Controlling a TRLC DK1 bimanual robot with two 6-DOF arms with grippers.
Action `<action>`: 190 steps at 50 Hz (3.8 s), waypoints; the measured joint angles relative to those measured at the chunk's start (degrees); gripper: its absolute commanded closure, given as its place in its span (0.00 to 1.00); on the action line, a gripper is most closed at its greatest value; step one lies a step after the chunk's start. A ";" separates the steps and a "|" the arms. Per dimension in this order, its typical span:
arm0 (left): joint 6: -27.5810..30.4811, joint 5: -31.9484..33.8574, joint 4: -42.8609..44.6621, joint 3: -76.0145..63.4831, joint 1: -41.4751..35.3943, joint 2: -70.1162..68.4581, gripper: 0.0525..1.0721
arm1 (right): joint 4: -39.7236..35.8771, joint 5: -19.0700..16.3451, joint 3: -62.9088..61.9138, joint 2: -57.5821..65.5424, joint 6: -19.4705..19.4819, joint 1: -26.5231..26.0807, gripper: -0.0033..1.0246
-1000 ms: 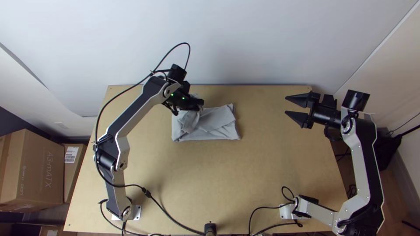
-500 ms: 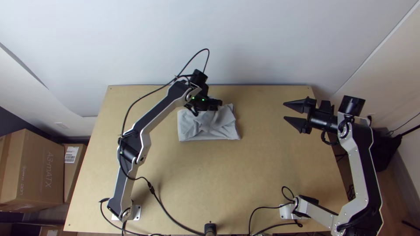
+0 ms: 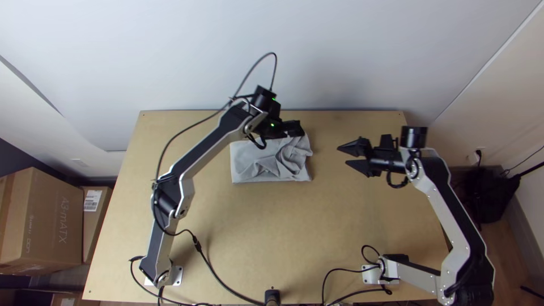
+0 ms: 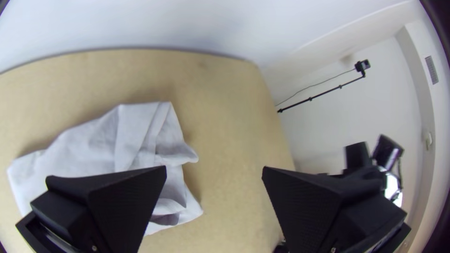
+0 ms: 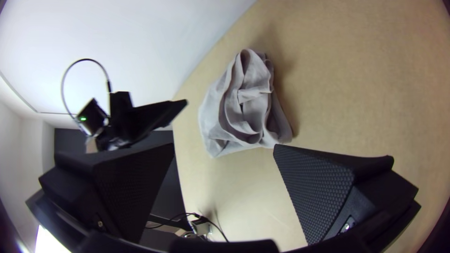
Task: Fold the t-shirt
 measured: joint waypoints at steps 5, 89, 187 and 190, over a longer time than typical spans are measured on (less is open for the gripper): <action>0.04 0.42 -2.49 0.00 2.25 -4.63 0.04 | 0.72 6.84 0.79 4.68 -1.03 5.70 0.05; 2.84 0.33 -14.25 -4.07 23.61 -24.57 0.04 | -1.92 21.81 22.12 37.55 -14.03 27.15 0.98; 2.86 0.17 -16.81 -2.64 30.71 -24.57 0.04 | -6.05 0.15 41.42 58.12 -17.05 14.69 0.89; 2.86 0.17 -16.79 -2.64 30.71 -24.57 0.04 | -6.21 -0.39 41.35 58.25 -17.68 13.97 0.98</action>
